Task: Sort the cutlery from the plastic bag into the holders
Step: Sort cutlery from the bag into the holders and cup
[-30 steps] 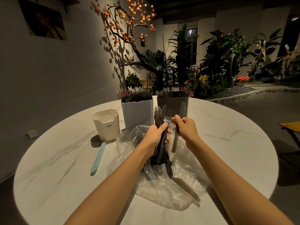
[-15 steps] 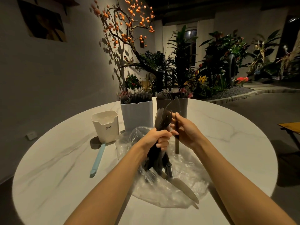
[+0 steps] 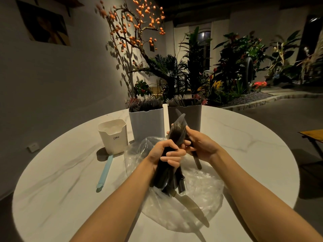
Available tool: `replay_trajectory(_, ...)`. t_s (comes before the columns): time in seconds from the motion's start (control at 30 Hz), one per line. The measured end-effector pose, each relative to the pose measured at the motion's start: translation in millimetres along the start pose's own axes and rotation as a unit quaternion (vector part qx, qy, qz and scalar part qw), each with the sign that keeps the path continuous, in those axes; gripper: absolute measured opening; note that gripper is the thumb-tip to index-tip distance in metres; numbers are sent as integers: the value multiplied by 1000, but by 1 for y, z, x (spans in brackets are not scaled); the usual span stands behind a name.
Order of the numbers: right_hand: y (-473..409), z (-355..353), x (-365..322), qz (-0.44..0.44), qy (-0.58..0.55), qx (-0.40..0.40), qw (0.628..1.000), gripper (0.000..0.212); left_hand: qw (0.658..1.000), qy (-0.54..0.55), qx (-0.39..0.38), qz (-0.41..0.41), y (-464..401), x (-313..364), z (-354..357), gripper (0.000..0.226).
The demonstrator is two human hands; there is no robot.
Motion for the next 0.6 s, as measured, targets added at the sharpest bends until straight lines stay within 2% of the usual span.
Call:
replay_trajectory(0.07, 1, 2, -1, -6, 10, -14, 1000, 53, 1000, 0, 1, -6, 1, 1, -5, 8)
replay_trajectory(0.17, 0, 2, -1, -16, 20, -1, 1000, 50, 999, -45, 19, 4, 0, 2, -12, 16)
replay_trajectory(0.27, -2, -2, 0, -19, 28, 34, 999, 45, 989, -135, 62, 23, 0, 6, -9, 10)
replay_trajectory(0.33, -2, -3, -2, -29, 27, 57, 998, 44, 960, -244, 126, 47, 0, 12, -10, 8)
replay_trajectory(0.43, -2, -7, -6, -42, 19, 100, 994, 41, 909, -375, 160, 88, -3, 21, -11, 10)
replay_trajectory(0.53, -2, -13, -8, -56, 36, 156, 986, 47, 881, -431, 164, 101, -4, 27, -12, 16)
replay_trajectory(0.6, 1, -14, -11, -65, 46, 194, 978, 46, 878, -443, 151, 101, -3, 29, -10, 17)
Point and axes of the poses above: each hand's wrist, its own y-axis away from the middle knuckle, its own z-axis out of the palm, x = y × z, the point moved 5 cm from there along -y, towards the middle knuckle, and after that the axes turned 13 degrees about z, right-handed, at the moved point
